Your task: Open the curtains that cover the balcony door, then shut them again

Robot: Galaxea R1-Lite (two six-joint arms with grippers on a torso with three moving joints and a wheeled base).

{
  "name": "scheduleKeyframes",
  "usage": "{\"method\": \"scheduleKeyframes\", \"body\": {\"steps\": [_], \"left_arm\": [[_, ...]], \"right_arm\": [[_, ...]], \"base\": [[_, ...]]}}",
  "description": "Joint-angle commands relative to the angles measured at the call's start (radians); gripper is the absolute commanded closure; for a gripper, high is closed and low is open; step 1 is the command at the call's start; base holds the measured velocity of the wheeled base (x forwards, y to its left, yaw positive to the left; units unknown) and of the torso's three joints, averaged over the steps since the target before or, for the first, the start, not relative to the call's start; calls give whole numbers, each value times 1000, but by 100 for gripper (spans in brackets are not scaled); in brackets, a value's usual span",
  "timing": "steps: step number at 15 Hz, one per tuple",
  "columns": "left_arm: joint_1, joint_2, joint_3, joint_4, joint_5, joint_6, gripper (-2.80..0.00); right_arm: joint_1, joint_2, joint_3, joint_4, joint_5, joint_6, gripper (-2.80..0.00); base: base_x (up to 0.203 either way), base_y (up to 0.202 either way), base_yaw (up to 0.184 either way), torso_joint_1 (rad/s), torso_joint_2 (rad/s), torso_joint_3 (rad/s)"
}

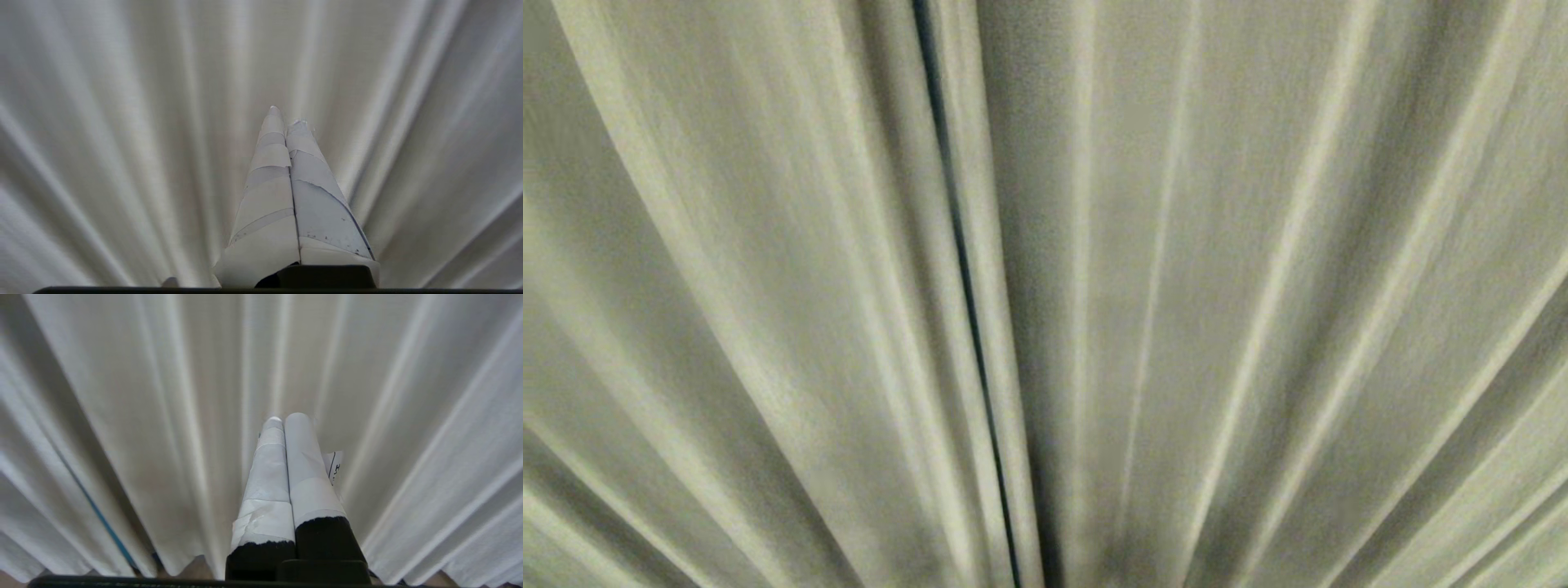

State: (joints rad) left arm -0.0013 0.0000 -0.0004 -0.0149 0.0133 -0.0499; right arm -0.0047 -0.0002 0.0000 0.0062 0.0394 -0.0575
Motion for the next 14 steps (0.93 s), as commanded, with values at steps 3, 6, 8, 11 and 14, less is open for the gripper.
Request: {"method": "scheduleKeyframes", "body": {"steps": [3,6,8,11,14], "left_arm": [[0,0,-1,0,0,-1,0],[0,0,0,0,1,-1,0],[0,0,0,0,0,-1,0],[0,0,-1,0,0,1,0],[0,0,0,0,0,1,0]], "right_arm": [[-1,0,0,0,1,-1,0],[0,0,0,0,1,-1,0],[0,0,0,0,1,-1,0],[-1,0,0,0,1,-1,0],[-1,0,0,0,1,-1,0]], "base": [[0,188,-2,4,4,1],[0,154,-3,4,2,1],[0,29,-3,1,1,-3],[0,0,0,0,0,0],[0,0,0,0,0,0]]}}
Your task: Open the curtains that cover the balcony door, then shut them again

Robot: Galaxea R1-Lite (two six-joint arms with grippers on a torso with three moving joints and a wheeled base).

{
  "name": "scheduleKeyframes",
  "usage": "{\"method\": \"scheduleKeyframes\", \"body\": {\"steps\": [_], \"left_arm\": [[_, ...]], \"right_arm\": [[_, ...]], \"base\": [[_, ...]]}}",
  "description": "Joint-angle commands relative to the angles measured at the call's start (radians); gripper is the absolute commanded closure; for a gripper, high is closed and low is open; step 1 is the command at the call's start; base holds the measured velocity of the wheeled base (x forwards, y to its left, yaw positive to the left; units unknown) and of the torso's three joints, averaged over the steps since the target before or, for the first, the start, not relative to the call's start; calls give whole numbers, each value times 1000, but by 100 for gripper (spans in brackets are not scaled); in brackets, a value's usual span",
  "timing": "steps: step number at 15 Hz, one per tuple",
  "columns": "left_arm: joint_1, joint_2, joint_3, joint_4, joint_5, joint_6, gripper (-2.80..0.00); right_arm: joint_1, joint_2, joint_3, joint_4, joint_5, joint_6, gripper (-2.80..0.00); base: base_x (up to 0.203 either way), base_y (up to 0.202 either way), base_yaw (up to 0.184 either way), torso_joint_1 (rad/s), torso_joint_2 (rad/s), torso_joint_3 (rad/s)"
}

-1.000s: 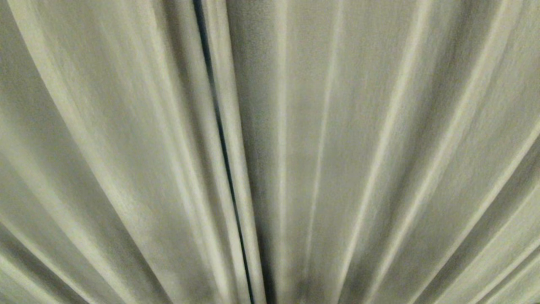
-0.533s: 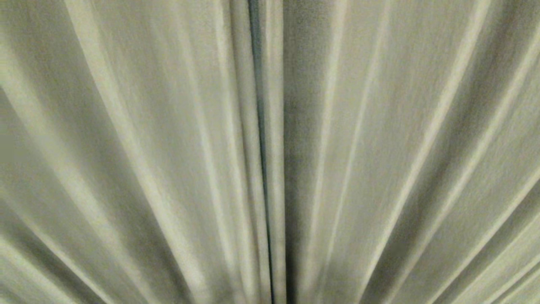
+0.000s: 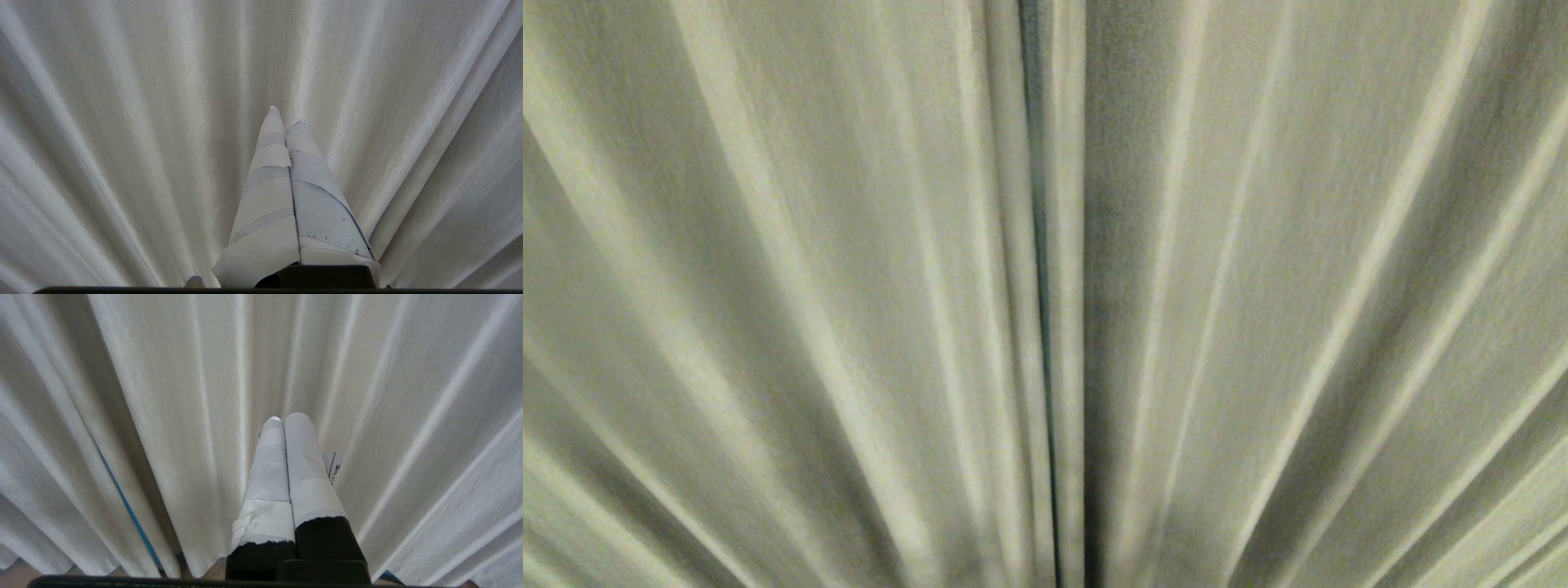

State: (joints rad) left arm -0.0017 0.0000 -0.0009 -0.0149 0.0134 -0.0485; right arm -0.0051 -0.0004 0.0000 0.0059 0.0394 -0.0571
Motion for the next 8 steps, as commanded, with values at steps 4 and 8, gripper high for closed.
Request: {"method": "scheduleKeyframes", "body": {"steps": [4,8], "left_arm": [[0,0,0,0,0,-1,0],[0,0,-1,0,0,-1,0]], "right_arm": [[1,0,0,0,1,-1,0],[1,0,0,0,1,0,0]], "base": [[75,0,0,-6,0,1],[197,0,-1,19,6,1]]}}
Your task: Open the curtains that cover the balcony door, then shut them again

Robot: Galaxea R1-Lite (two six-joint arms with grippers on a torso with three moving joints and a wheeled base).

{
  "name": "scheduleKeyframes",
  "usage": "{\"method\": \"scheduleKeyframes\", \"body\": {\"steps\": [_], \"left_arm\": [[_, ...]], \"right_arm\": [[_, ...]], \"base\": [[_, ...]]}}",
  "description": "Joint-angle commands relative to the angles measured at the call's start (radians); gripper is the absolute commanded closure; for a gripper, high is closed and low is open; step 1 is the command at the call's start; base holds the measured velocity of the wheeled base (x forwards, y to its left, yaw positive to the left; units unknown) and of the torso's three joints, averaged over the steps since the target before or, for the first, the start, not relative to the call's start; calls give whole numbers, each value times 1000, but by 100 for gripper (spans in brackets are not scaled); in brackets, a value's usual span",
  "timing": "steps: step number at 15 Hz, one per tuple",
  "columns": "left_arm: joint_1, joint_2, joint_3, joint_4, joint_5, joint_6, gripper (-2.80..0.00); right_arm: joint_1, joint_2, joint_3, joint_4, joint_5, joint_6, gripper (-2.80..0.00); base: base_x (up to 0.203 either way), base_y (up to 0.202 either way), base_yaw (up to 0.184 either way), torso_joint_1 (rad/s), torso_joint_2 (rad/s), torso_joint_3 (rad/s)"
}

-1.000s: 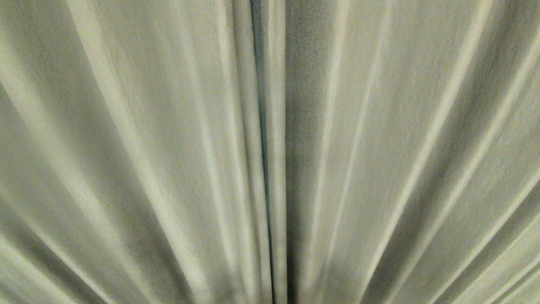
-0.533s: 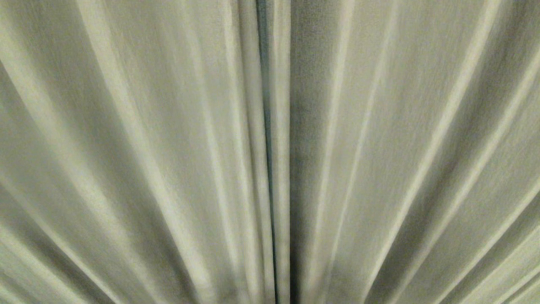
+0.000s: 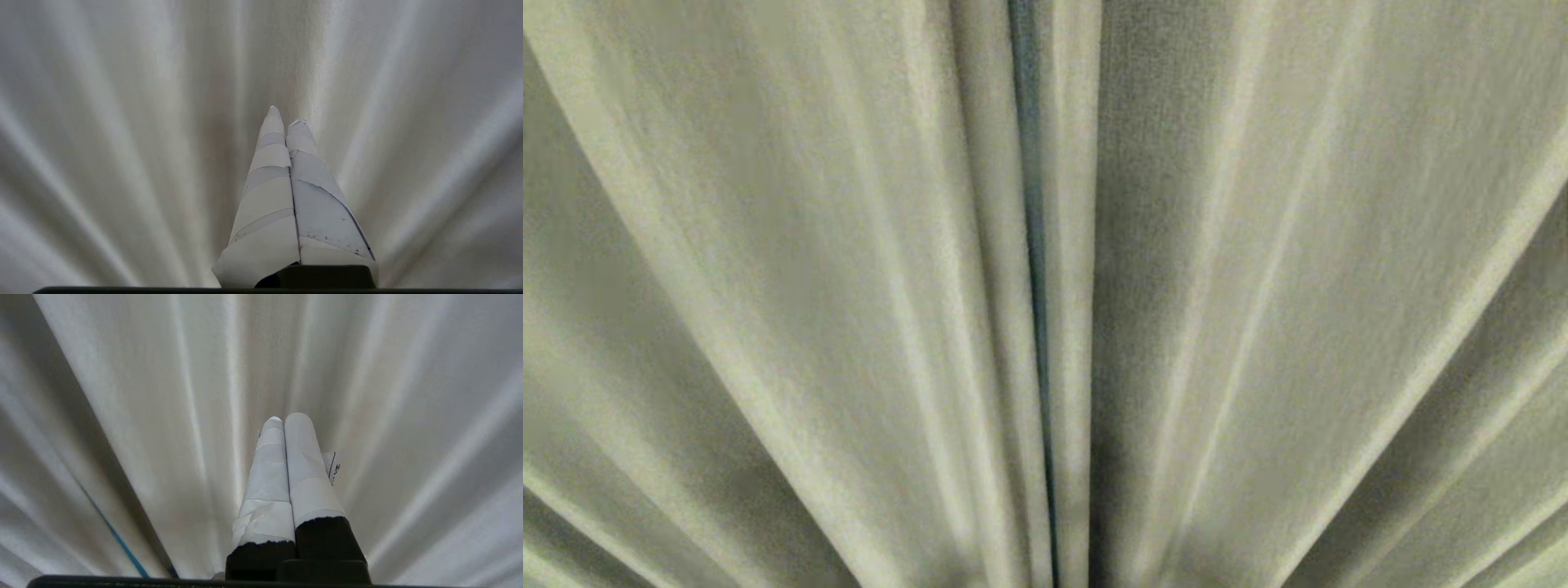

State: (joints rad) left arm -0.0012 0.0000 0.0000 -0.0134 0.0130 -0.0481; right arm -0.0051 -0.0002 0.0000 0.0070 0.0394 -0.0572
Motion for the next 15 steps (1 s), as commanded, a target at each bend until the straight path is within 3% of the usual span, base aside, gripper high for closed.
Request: {"method": "scheduleKeyframes", "body": {"steps": [1,15], "left_arm": [[0,0,-1,-2,1,-1,0],[0,0,-1,-3,-2,-3,0]], "right_arm": [[1,0,0,-1,1,-1,0],[-1,0,0,-1,1,-1,0]], "base": [[186,0,2,12,2,2],[6,0,0,-1,0,0]]}}
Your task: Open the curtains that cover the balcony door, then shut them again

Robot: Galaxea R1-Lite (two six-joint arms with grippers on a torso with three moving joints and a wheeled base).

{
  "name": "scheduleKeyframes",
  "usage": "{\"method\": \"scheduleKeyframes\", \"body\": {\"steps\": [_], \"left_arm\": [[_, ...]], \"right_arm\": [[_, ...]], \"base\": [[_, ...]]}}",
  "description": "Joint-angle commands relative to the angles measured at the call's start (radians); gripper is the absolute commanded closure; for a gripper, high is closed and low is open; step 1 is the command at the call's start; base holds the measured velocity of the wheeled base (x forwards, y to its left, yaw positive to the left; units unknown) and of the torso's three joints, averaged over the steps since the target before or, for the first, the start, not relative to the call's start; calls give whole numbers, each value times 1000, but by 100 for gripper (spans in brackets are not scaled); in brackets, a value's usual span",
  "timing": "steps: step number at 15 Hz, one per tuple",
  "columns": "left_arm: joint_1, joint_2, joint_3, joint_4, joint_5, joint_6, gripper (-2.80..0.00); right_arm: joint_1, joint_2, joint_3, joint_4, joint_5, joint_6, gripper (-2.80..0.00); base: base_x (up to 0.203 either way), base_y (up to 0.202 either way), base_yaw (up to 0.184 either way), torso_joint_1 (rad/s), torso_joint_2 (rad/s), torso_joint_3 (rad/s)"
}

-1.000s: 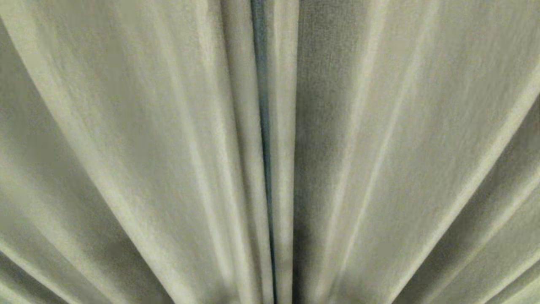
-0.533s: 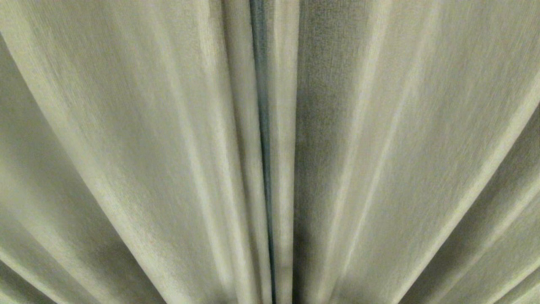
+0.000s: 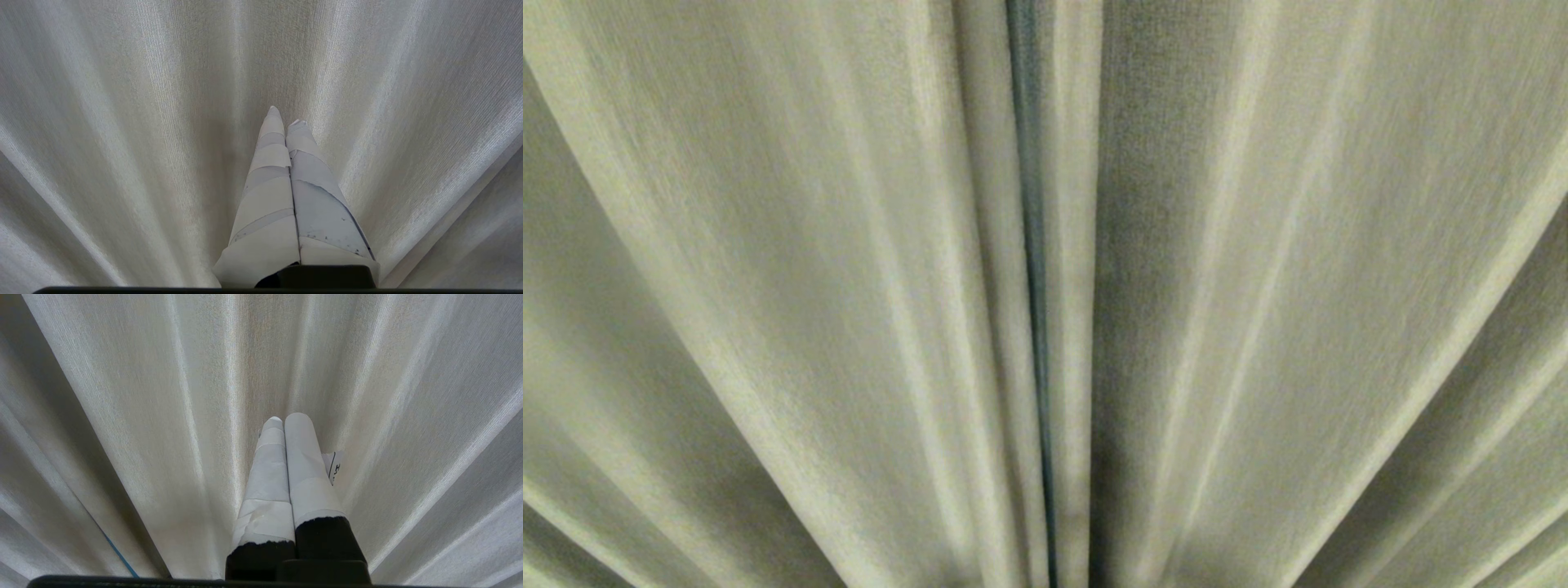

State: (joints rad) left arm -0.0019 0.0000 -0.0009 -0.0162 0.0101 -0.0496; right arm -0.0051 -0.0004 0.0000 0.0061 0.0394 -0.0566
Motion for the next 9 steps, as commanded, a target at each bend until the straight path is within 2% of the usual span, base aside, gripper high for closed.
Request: {"method": "scheduleKeyframes", "body": {"steps": [1,9], "left_arm": [[0,0,-1,-1,1,-1,0],[0,0,-1,-1,1,-1,0]], "right_arm": [[0,0,0,0,1,-2,0],[1,0,0,0,1,4,0]], "base": [[0,0,0,0,0,0],[0,0,0,0,0,0]]}}
